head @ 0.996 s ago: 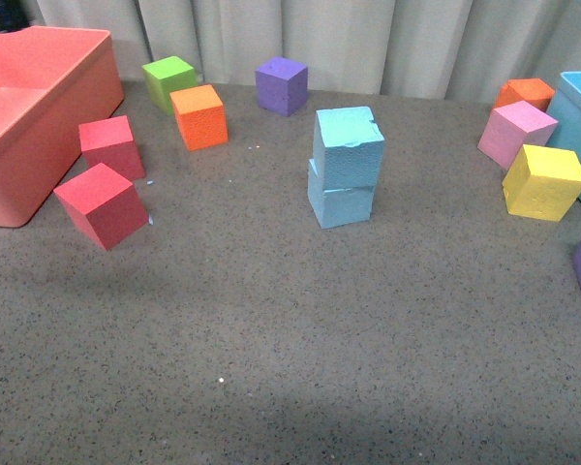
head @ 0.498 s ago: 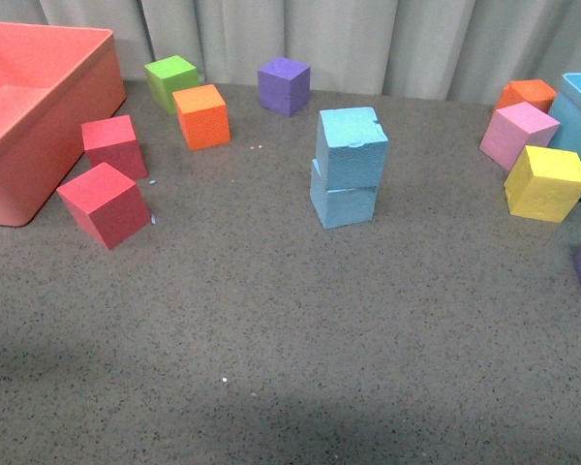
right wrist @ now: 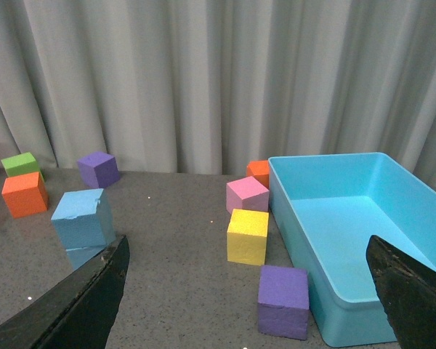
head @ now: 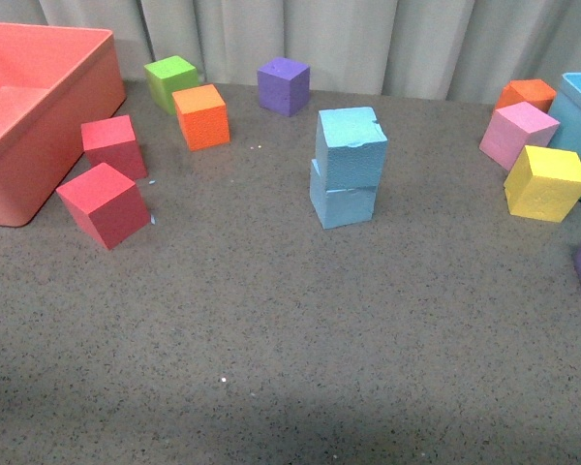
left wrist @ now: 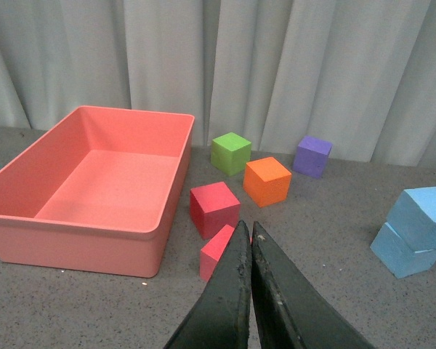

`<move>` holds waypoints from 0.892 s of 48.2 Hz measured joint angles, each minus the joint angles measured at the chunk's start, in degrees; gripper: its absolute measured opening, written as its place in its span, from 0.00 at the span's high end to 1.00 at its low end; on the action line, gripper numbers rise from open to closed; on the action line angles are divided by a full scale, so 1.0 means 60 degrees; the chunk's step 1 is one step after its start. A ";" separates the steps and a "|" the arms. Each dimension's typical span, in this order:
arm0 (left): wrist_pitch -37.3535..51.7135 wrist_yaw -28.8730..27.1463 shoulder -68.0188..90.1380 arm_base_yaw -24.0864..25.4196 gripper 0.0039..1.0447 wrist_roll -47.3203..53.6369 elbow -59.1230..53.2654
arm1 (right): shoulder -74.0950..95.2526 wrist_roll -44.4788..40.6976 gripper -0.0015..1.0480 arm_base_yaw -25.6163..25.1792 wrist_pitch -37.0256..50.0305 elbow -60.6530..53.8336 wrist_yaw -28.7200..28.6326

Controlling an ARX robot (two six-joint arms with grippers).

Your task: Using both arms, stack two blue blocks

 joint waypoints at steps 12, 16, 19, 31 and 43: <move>-0.1228 0.0000 -0.1344 0.0004 0.97 0.0000 -0.0004 | 0.0000 0.0000 0.09 0.0000 0.0000 0.0000 0.0000; -0.1741 0.0004 -0.1880 0.0007 0.97 0.0000 -0.0007 | 0.0000 0.0000 0.09 0.0000 0.0000 0.0000 0.0000; -0.2076 0.0004 -0.2226 0.0007 0.97 0.0000 -0.0007 | 0.0000 0.0000 0.09 0.0000 0.0000 0.0000 0.0000; -0.3122 0.0004 -0.3308 0.0007 0.97 0.0000 -0.0007 | 0.0000 0.0000 0.09 0.0000 0.0000 0.0000 0.0000; -0.3967 0.0004 -0.4160 0.0007 0.97 0.0000 -0.0007 | 0.0000 0.0000 0.09 0.0000 0.0000 0.0000 0.0000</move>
